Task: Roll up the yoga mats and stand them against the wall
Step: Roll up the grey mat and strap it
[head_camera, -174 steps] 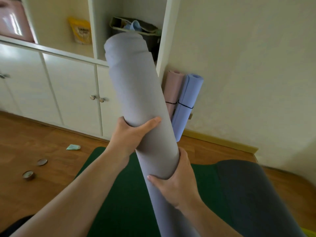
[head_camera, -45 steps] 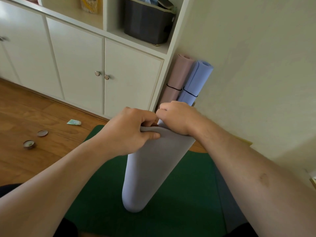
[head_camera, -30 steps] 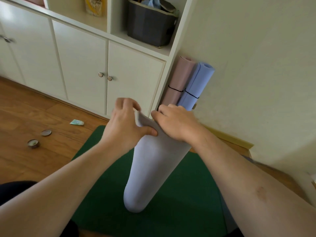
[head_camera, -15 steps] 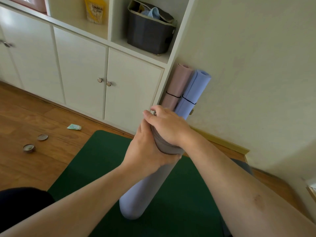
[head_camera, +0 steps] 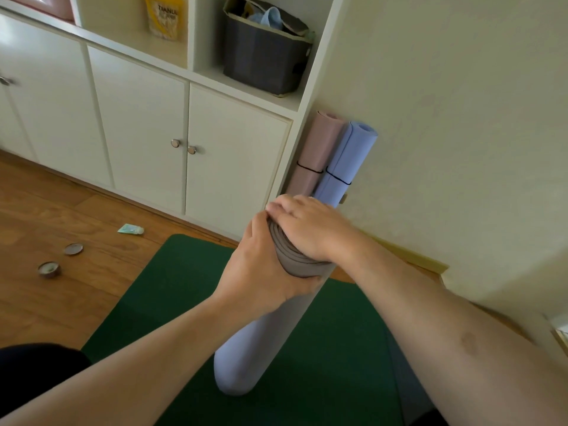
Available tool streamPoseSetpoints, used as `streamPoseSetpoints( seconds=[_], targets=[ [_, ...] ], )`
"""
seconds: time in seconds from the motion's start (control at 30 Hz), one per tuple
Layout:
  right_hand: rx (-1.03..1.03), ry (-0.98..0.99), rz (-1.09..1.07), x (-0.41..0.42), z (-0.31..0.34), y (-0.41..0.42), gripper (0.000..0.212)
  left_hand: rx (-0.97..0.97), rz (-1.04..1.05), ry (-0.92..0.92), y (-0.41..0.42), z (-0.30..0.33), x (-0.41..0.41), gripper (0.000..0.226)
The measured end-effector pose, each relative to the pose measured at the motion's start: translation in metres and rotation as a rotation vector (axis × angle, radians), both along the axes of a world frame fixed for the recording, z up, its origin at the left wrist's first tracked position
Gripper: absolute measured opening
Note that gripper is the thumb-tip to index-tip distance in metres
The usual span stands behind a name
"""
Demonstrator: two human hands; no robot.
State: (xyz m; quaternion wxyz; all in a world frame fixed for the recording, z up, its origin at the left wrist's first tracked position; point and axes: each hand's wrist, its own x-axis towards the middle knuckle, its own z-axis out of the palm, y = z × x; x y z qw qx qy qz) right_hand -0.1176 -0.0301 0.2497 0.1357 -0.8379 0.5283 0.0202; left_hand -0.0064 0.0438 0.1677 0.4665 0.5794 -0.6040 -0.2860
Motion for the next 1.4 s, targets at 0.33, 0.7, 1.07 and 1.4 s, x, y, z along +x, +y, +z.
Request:
streamPoseSetpoints(
  seconds=[0.33,0.7,1.07,1.4],
  targets=[
    [-0.060,-0.012,-0.142,0.011,-0.014,-0.001,0.063,0.049,-0.075,0.014,0.000,0.002,0.002,0.120],
    [0.130,-0.318,-0.175,-0.020,0.002,-0.014,0.044,0.190,-0.164,0.424,-0.007,0.000,0.005,0.037],
    [0.076,-0.204,0.010,-0.035,-0.018,-0.009,0.046,0.187,-0.115,0.370,-0.011,0.006,0.005,0.038],
    [0.029,-0.356,-0.079,-0.037,-0.019,0.005,0.044,0.269,-0.075,0.592,-0.010,0.019,-0.006,0.029]
  ],
)
